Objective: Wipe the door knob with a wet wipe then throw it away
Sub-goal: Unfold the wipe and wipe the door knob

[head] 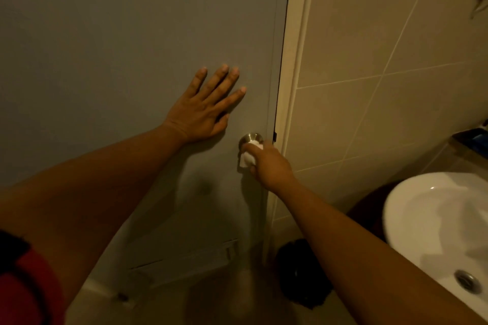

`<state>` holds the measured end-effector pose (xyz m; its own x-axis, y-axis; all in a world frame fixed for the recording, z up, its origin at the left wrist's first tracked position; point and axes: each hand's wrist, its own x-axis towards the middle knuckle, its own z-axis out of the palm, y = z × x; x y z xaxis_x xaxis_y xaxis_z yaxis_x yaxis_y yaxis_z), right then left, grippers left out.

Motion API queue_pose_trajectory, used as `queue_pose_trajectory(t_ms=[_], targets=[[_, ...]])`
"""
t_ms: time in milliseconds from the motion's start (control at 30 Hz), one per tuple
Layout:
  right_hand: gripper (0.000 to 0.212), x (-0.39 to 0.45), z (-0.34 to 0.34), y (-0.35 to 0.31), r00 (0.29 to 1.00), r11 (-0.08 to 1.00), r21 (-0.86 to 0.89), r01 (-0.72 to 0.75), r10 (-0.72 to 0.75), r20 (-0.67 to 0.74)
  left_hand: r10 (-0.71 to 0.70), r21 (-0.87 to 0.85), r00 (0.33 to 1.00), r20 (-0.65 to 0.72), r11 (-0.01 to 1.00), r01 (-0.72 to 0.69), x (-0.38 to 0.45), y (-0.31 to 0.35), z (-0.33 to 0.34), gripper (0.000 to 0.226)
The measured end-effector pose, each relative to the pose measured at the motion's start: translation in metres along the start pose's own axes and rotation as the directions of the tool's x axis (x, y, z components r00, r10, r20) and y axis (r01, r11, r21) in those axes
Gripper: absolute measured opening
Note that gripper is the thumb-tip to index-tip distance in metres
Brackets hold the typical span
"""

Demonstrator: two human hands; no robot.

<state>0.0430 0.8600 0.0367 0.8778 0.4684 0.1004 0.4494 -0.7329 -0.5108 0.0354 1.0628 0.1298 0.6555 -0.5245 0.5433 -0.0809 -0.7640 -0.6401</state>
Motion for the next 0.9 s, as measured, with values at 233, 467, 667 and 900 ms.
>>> queue_pose_trajectory(t_ms=[233,467,667,900], targets=[[0.072,0.003,-0.019,0.021,0.974,0.963,0.225,0.146,-0.180,0.140,-0.218,-0.156,0.965,0.147,0.958,0.240,-0.001,0.029,-0.025,0.060],[0.064,0.002,-0.046,0.053,0.966,0.926,0.325,0.191,-0.236,0.104,-0.570,-0.346,0.751,0.333,0.667,0.660,-0.022,0.109,-0.031,0.037],[0.048,0.016,-0.086,0.077,0.930,0.930,0.021,0.367,-0.367,0.025,-0.531,-0.415,0.639,0.556,0.488,0.767,-0.004,0.160,-0.020,0.048],[0.062,0.042,-0.127,0.079,0.693,0.546,-0.548,0.634,-0.716,0.088,-0.753,-0.386,0.252,0.607,-0.003,0.922,0.022,0.199,-0.008,0.048]])
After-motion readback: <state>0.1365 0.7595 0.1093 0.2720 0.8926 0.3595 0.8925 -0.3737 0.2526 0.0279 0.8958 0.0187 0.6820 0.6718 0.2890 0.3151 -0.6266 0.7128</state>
